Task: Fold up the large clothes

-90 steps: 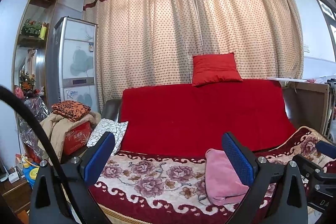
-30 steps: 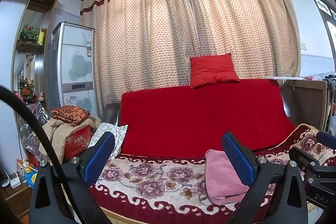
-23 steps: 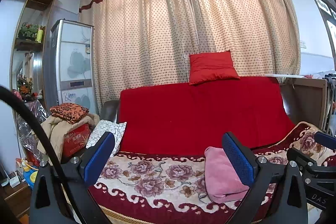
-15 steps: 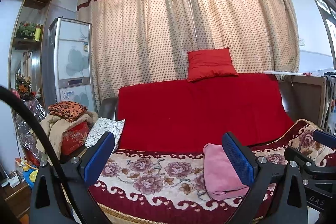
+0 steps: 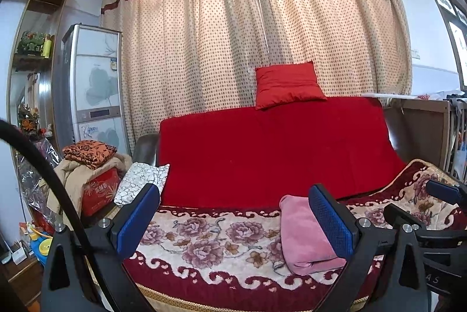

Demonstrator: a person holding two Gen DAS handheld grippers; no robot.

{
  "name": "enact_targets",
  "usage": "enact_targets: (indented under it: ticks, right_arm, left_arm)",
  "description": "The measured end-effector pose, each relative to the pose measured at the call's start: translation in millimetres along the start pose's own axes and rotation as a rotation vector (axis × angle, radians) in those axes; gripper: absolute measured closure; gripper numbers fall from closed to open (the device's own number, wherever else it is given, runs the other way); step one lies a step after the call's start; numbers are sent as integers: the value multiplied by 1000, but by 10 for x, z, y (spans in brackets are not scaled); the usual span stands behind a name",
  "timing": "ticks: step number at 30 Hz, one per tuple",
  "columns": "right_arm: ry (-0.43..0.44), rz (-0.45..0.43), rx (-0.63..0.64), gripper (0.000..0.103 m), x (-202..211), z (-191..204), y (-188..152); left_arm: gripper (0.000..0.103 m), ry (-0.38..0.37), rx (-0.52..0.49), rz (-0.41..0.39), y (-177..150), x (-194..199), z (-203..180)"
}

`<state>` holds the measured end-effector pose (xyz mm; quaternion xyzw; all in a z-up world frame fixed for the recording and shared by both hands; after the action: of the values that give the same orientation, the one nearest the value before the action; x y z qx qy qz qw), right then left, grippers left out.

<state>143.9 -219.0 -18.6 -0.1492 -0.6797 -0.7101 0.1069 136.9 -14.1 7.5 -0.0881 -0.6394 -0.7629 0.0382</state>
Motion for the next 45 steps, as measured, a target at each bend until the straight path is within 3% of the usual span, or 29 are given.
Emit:
enact_targets:
  ticks: [19, 45]
  right_arm:
    - [-59, 76, -33, 20, -802, -295, -45]
    - [-97, 164, 2, 20, -1847, -171, -128]
  left_arm:
    - [1, -34, -10, 102, -272, -784, -331]
    - [1, -18, 34, 168, -479, -1831, -321]
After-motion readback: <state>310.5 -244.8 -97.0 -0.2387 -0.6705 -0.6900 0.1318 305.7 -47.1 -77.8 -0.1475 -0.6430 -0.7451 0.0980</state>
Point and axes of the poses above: each gripper's, at about its wrist camera, not at the fingertips, and x roughly against the way its jaws point, z to its left, y to its top, the point moved 3 cm from there along -x, roughly the way its jaws point, and after that the axes turned 2 degrees about -x, right-handed, at the moved point
